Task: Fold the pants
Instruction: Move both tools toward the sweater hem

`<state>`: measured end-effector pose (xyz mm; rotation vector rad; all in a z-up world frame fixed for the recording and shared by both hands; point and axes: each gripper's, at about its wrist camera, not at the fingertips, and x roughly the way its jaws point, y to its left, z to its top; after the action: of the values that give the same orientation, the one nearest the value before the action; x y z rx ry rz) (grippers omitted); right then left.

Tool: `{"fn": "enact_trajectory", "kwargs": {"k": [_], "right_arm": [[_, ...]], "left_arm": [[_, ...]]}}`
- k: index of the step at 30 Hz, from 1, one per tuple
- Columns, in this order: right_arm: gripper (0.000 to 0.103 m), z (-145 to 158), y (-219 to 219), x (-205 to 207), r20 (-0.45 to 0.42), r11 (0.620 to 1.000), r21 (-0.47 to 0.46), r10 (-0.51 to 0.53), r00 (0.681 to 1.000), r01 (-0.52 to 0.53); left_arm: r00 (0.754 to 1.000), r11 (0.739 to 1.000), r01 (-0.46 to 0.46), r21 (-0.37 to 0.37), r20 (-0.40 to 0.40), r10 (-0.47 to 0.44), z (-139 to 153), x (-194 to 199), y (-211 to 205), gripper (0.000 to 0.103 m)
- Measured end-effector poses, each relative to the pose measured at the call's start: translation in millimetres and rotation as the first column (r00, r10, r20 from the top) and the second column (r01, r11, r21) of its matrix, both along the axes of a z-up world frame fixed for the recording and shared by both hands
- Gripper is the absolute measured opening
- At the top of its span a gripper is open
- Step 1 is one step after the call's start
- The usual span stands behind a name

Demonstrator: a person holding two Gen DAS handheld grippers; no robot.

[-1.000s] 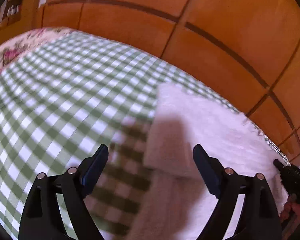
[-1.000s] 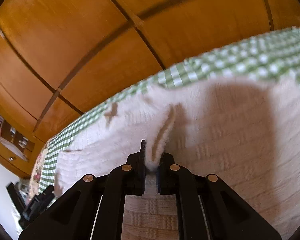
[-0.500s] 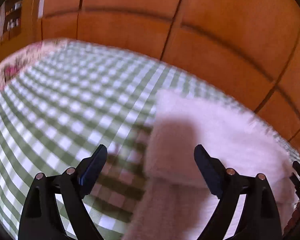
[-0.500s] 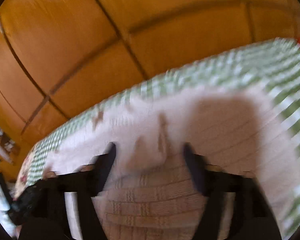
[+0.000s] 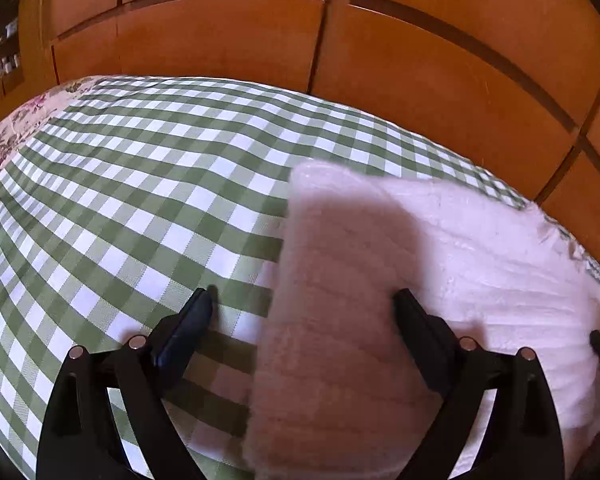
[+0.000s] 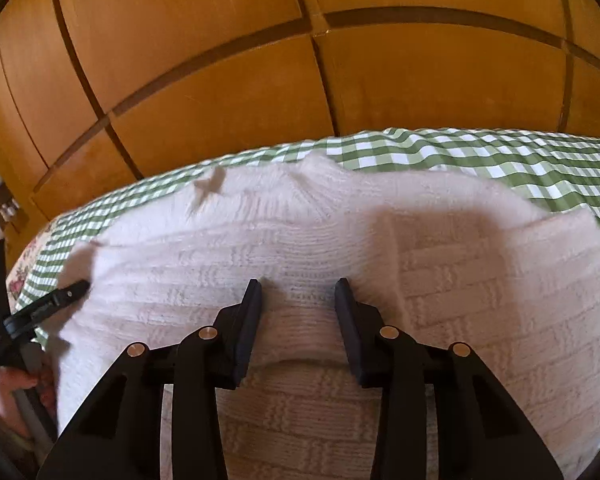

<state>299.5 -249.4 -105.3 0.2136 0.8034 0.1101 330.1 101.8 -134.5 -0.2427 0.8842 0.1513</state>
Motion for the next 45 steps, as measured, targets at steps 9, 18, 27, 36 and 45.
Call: {"fn": "enact_trajectory", "kwargs": {"k": [9,18,27,36,45], "right_arm": [[0.069,25,7,-24,0.041,1.000,-0.005,0.001,0.999,0.000],[0.069,24,-8,-126,-0.044,0.994,0.103,-0.036,0.998,0.041],[0.074,28,-48,-228,-0.022,0.990,0.128,-0.062,0.998,0.064],[0.074,22,-88,-281,-0.045,0.969,0.192,-0.150,0.988,0.156],[0.056,9,-117,-304,-0.096,0.945,0.288,-0.135,0.986,0.157]], "left_arm": [[0.998,0.998,0.039,-0.056,0.045,-0.037,17,-43,2,0.095],[0.992,0.990,0.118,-0.074,0.063,-0.113,19,-142,9,0.098],[0.992,0.990,0.092,-0.108,0.092,-0.082,5,-221,38,0.100],[0.950,0.959,0.280,0.033,0.131,-0.282,1,-273,12,0.101],[0.923,0.915,0.373,-0.157,0.162,-0.349,8,-296,33,0.099]]}}
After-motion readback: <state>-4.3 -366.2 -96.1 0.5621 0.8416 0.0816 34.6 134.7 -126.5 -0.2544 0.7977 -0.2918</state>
